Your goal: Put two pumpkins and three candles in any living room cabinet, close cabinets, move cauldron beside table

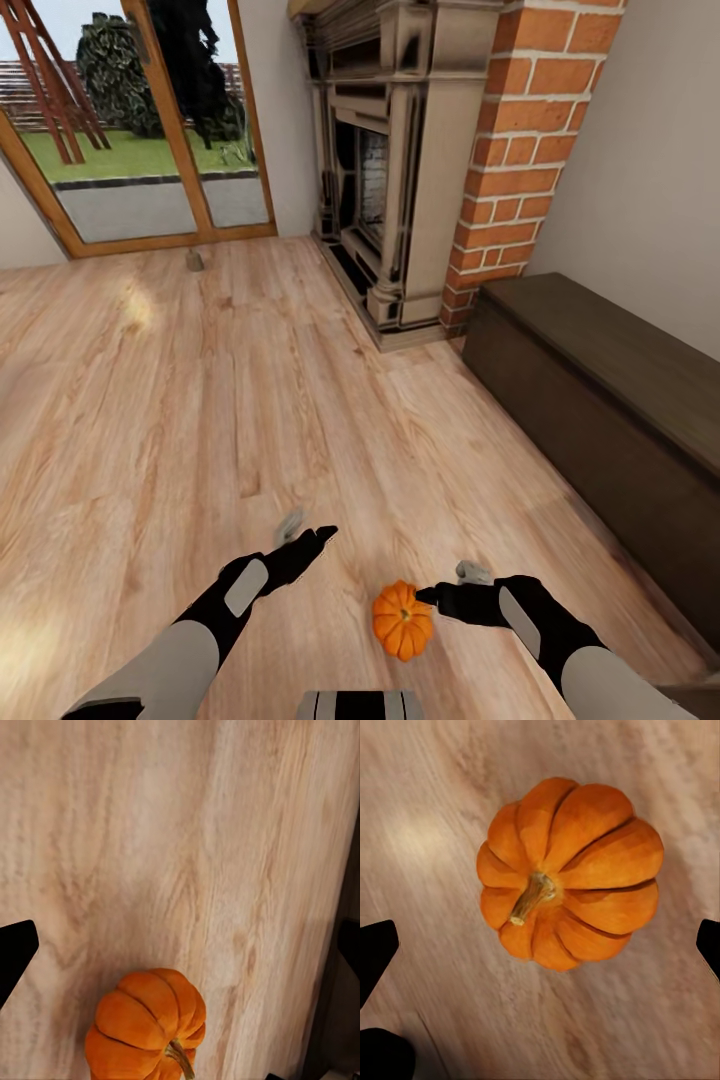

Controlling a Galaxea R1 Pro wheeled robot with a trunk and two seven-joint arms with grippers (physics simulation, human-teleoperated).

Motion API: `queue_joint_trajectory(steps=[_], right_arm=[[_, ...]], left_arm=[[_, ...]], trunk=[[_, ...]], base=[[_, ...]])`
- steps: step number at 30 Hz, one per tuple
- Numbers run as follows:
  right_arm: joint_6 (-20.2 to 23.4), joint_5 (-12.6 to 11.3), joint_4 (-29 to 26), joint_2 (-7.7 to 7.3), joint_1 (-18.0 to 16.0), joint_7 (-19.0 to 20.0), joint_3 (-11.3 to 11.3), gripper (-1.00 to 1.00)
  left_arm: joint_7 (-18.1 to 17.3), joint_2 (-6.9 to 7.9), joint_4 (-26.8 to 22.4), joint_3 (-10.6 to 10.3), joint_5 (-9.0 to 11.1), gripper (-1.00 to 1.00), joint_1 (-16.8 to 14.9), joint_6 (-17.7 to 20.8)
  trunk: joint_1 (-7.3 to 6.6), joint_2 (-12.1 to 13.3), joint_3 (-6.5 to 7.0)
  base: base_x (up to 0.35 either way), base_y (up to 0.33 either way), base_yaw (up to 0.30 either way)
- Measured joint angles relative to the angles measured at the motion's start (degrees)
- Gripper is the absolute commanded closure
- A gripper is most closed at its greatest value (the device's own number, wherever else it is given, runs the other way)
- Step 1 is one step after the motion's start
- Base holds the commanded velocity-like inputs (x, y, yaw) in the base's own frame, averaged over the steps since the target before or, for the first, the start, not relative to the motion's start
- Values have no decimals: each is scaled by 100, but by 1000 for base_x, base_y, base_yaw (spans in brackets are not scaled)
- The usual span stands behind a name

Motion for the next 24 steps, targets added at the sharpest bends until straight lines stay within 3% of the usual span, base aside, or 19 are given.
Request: queue_joint_trajectory(steps=[9,24], right_arm=[[2,7,-1,0,0,-7,4,-100],[1,11,0,0,0,-5,3,-100]], left_arm=[[9,0,11,0,-3,-100,0,-2],[9,0,16,0,-1,-100,-3,-2]], trunk=[[3,0,0],[42,-20,-332]], base=[[69,24,0],[0,0,0]])
